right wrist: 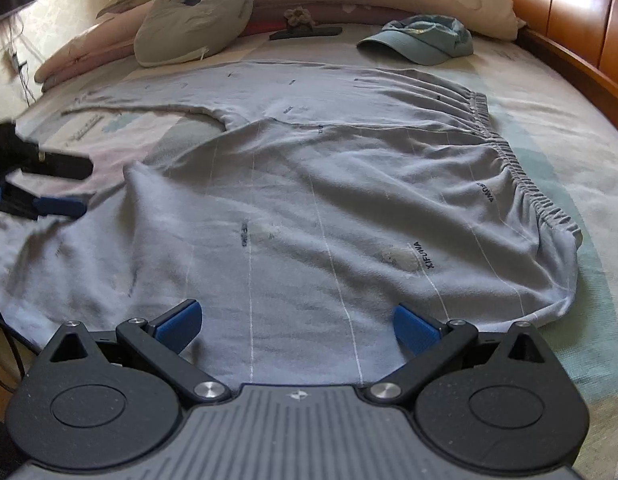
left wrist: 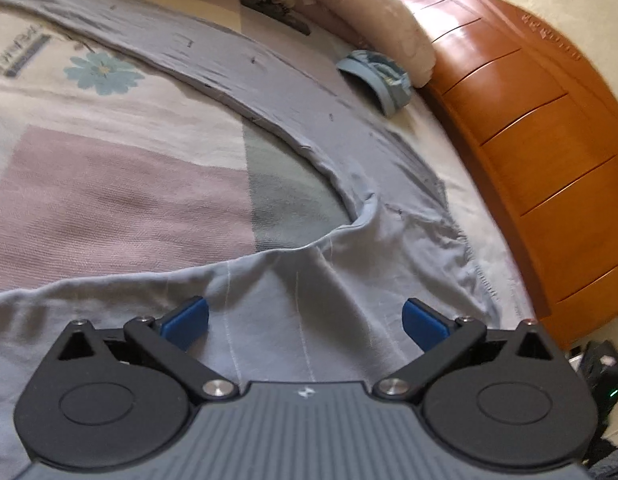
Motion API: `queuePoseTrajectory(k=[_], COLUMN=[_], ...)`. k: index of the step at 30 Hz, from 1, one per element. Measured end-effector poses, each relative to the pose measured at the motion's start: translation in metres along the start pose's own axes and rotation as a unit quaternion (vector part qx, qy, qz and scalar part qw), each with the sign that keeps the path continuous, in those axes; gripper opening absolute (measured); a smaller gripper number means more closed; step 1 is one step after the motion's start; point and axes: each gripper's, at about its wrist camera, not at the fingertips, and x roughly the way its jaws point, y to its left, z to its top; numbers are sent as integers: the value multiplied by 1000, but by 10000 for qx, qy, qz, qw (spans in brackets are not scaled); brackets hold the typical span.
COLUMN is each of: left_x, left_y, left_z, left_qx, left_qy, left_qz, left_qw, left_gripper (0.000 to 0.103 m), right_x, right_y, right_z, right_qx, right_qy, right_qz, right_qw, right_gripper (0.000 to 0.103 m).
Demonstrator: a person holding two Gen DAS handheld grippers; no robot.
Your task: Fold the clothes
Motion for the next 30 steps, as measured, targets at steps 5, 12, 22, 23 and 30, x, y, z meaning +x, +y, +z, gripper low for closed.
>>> queuePoseTrajectory(k=[5, 12, 22, 23, 30], left_x=[-46, -127, -190, -195, -253], left_y=[14, 95, 202, 210, 231], left_z=[-11, -37, -59, -62, -78], left_qx=[8, -684, -1361, -1389, -1502], left_qy=[-156, -631, -1170, -1206, -1644], left_qz=[354, 1180, 1517, 1516, 1135], left_qw=[9993, 9886, 9720, 9712, 9683], left_gripper=[102, 102, 102, 102, 102], right_x=[-11, -1, 19, 21, 34], right_y=[1, 35, 140, 151, 219], right_z=[18, 45, 61, 63, 79], right_qx=[58, -55, -281, -382, -900], right_qy=[-226, -385, -272, -259, -177], right_qz=[226, 551, 614, 599, 771], right_qw=[9995, 9977, 9973, 9971, 9928], right_gripper=[103, 103, 103, 103, 103])
